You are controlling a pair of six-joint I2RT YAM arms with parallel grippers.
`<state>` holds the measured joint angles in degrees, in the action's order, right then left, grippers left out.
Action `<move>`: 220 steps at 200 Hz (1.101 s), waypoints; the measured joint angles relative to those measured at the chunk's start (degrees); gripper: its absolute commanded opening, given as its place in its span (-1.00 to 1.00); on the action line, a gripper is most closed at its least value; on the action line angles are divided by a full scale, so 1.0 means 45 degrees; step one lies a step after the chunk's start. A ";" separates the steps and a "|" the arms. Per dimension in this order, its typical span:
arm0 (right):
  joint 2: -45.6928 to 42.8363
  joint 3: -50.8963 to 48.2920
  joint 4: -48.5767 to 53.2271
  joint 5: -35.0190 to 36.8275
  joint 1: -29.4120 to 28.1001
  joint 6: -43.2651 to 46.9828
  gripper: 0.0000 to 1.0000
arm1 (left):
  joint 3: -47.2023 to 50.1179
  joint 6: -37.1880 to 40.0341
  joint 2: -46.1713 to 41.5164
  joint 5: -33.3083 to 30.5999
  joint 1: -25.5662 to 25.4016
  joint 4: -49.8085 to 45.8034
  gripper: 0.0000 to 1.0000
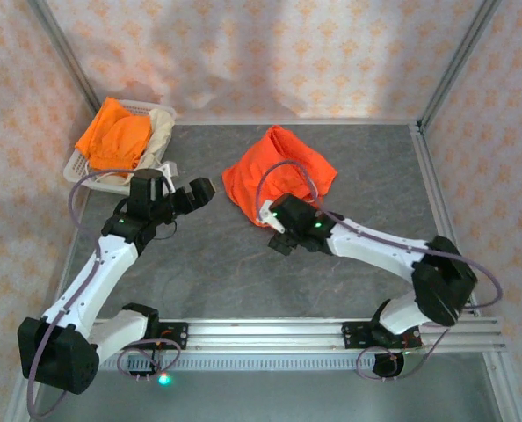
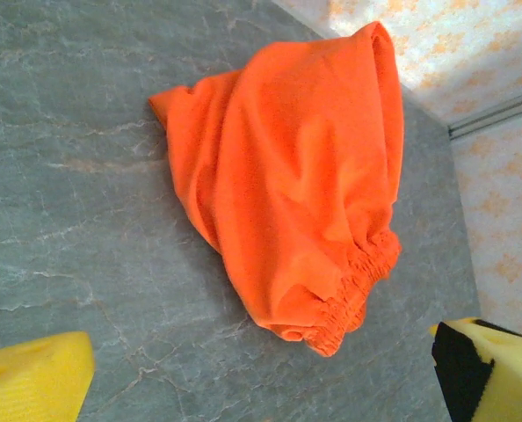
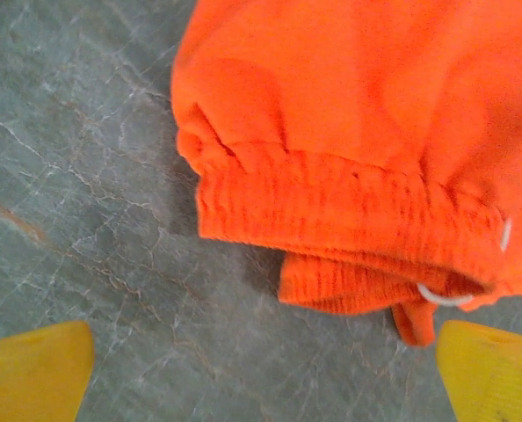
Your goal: Fold and stack the shorts
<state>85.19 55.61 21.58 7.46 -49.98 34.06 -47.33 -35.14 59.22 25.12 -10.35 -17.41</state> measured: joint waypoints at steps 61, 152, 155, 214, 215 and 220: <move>0.2458 0.0102 -0.1423 0.2244 -0.0364 0.1885 0.71 | 0.0384 0.0053 -0.0185 0.0049 0.0005 -0.0058 1.00; 0.3128 0.0889 -0.3123 0.3730 -0.0359 0.1787 -1.00 | 0.0486 0.0005 -0.0185 -0.0024 0.0087 -0.0068 1.00; 0.3031 0.0894 -0.3118 0.3725 -0.0350 0.1836 -1.00 | 0.0486 0.0005 -0.0185 -0.0063 0.0092 -0.0068 1.00; -0.0219 0.2045 -0.1559 0.2375 0.1365 0.0131 -1.00 | 0.0253 -0.0427 -0.0117 -0.0792 0.0146 -0.0277 1.00; -0.0267 0.2050 -0.1545 0.2365 0.1389 0.0117 -1.00 | 0.0238 -0.0442 -0.0117 -0.0806 0.0146 -0.0277 1.00; -0.0617 0.2093 -0.1433 0.2327 0.1593 0.0010 -1.00 | 0.0136 -0.0525 -0.0063 -0.0879 0.0146 -0.0277 1.00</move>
<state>82.41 65.04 15.14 17.93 -42.81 34.11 -46.72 -37.50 58.94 21.17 -9.69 -18.65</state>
